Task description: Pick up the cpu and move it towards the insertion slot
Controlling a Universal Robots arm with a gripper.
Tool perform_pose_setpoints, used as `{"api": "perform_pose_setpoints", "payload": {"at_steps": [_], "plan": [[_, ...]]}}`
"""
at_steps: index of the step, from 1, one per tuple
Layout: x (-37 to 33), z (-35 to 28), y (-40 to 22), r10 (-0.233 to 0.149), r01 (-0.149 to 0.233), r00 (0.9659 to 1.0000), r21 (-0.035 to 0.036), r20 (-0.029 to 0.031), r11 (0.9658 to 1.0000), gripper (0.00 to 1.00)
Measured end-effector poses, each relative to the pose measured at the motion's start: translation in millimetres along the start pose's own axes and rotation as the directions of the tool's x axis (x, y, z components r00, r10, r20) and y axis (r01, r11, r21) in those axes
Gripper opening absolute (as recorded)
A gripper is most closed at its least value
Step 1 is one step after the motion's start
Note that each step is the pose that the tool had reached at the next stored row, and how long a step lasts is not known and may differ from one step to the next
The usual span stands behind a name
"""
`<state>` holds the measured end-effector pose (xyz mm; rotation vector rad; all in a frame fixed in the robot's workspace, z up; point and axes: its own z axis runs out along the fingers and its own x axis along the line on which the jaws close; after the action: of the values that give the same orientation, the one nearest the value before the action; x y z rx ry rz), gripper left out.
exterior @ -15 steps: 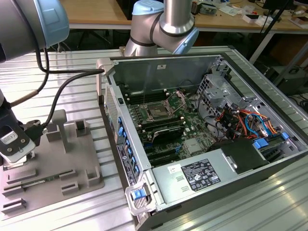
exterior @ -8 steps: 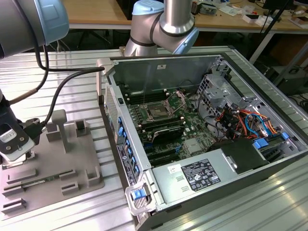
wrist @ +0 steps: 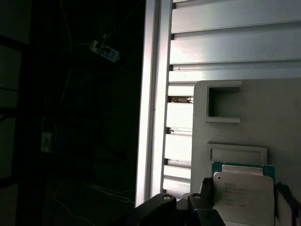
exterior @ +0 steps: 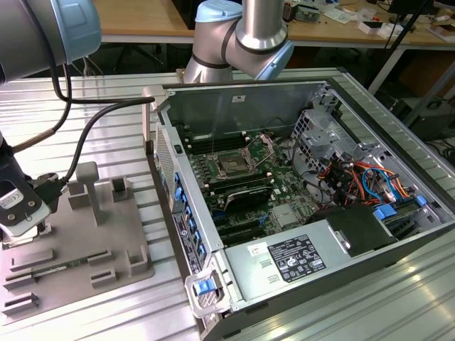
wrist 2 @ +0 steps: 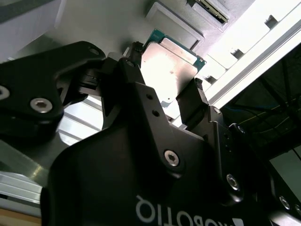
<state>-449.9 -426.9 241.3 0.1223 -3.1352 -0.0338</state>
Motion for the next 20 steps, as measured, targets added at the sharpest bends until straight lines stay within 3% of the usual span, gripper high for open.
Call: {"api": "perform_pose_setpoints", "payload": {"at_steps": [12,14,20], "plan": [[0.0,-7.8,0.2,0.000,0.000,1.0000,0.0000,0.0001,1.0000,0.55],[0.0,-12.4,0.3,0.000,0.000,1.0000,0.0000,0.0000,1.0000,0.55],[0.1,-18.5,0.4,0.000,0.000,1.0000,0.0000,0.0001,1.0000,0.55]]}}
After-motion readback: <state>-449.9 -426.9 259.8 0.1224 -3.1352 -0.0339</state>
